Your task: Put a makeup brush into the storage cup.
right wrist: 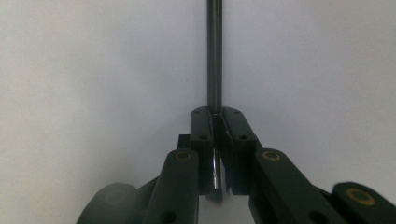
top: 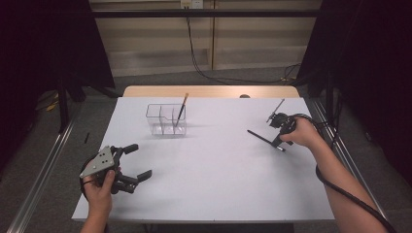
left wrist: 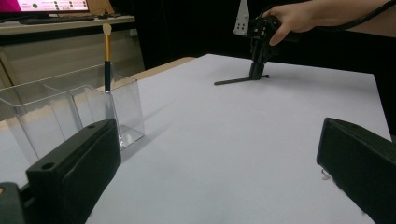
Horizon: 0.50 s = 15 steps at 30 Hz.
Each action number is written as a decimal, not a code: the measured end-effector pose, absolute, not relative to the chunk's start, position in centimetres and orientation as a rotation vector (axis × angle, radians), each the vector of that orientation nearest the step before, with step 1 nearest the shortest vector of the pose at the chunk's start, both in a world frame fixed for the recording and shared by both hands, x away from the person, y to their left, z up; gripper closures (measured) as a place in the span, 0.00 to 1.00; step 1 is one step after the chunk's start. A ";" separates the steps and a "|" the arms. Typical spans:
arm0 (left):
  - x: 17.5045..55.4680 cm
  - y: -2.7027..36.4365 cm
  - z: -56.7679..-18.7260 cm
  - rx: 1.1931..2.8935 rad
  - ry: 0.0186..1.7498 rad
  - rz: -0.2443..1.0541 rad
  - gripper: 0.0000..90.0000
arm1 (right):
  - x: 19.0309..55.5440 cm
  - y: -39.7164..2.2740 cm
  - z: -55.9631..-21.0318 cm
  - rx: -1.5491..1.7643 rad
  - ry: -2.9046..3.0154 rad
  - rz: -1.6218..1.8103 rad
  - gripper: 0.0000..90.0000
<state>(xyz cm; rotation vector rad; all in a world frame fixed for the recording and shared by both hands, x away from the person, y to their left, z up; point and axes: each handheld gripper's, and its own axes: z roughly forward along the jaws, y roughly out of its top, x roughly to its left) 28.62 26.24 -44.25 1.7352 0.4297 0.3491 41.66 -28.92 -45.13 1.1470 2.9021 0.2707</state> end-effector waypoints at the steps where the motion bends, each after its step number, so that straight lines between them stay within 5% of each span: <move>1: 28.6 26.2 -44.3 1.732 0.433 0.342 0.00 | 41.6 -28.8 -45.1 1.133 2.904 0.259 0.92; 15: 28.7 26.2 -44.3 1.744 0.427 0.339 0.00 | 41.6 -28.4 -45.1 1.106 2.897 0.215 0.94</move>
